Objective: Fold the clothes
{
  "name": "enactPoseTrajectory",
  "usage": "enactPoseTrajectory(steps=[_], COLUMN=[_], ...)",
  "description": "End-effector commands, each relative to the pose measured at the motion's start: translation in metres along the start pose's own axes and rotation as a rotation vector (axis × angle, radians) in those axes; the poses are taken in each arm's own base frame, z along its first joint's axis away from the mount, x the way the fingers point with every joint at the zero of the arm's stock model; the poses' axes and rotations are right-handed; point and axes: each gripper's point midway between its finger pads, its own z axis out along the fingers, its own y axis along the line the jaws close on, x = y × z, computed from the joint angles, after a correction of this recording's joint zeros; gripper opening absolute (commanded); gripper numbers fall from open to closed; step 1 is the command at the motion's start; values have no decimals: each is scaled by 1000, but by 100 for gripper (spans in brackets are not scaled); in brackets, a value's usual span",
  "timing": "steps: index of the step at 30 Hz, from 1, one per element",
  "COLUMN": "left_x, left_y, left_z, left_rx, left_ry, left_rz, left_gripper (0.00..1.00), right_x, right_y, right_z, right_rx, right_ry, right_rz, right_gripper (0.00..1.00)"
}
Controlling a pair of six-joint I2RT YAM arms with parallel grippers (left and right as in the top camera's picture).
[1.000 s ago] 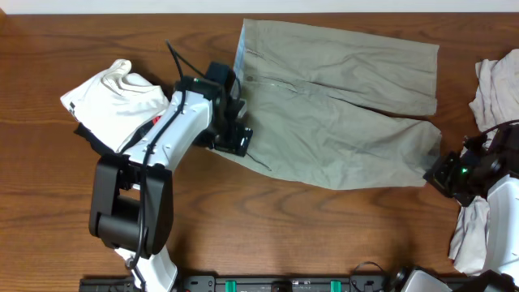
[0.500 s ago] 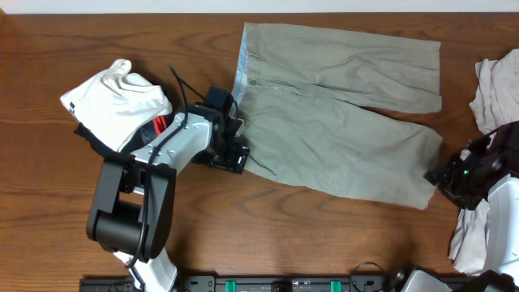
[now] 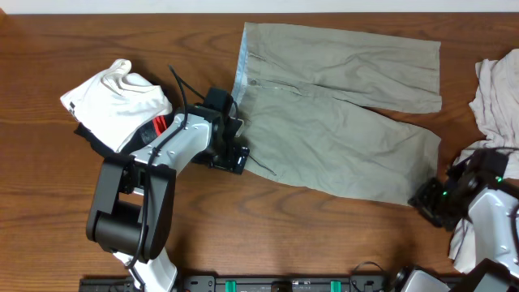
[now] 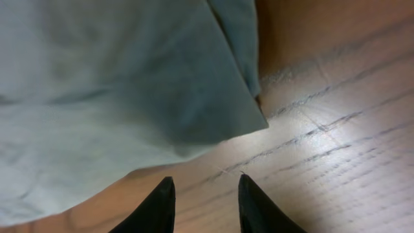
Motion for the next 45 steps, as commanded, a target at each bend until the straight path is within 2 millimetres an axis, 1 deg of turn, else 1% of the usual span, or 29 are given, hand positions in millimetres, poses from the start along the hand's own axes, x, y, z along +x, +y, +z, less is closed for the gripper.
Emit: enactPoseTrajectory(steps=[1, 2, 3, 4, 5, 8, 14, 16, 17, 18, 19, 21, 22, 24, 26, 29, 34, 36, 39, 41, 43, 45], left_x=[12, 12, 12, 12, 12, 12, 12, 11, 11, 10, 9, 9, 9, 10, 10, 9, 13, 17, 21, 22, 24, 30], left_y=[3, 3, 3, 3, 3, 3, 3, 3, 3, 3, 3, 4, 4, 3, 3, 4, 4, 6, 18, 23, 26, 30], left_z=[9, 9, 9, 9, 9, 9, 9, 9, 9, 9, 9, 9, 9, 9, 9, 9, 9, 9, 8, 7, 6, 5], left_rx=[-5, -5, -5, -5, -5, -5, -5, -5, -5, -5, -5, -5, -5, -5, -5, -5, -6, -15, -78, -91, -92, -92], left_ry=[40, 40, 40, 40, 39, 38, 39, 37, 35, 32, 28, 27, 28, 32, 32, 28, 43, 59, 77, 79, 88, 108], left_rz=[0, 0, 0, 0, 0, 0, 0, 0, 1, 1, 2, 2, 2, 1, 1, 2, -3, -8, -13, -22, -42, -69], left_gripper=[88, 88, 88, 88, 88, 88, 88, 88, 88, 88, 88, 88, 88, 88, 88, 88, 88, 87, 84, 82, 81, 77], right_x=[2, 1, 0, -2, -4, -8, -7, -13, -17, -19, -21, -22, -21, -18, -19, -24, -34, -37, -41, -40, -35, -30], right_y=[-8, -12, -16, -19, -20, -21, -26, -25, -23, -22, -19, -10, -5, 1, 3, 9, 20, 14, 2, 3, 1, -7], right_z=[8, 10, 12, 14, 18, 26, 47, 49, 49, 49, 48, 47, 46, 44, 38, 20, -25, -46, -72, -80, -81, -79], right_rx=[18, 34, 53, 65, 66, 52, 27, 12, -2, -9, -23, -71, -95, -119, -116, -104, -78, -8, 101, 105, 117, 162], right_ry=[-8, -18, -31, -45, -61, -98, -156, -191, -208, -218, -223, -214, -204, -179, -160, -137, -123, -126, -140, -132, -115, -95], right_rz=[65, 75, 90, 104, 113, 141, 192, 184, 179, 176, 172, 148, 135, 132, 135, 99, 28, 24, 13, 13, -2, 0], right_gripper=[30, 31, 35, 43, 47, 49, 61, 64, 63, 59, 52, 31, 18, 9, 2, 1, 1, 1, 1, 1, 1, 1])
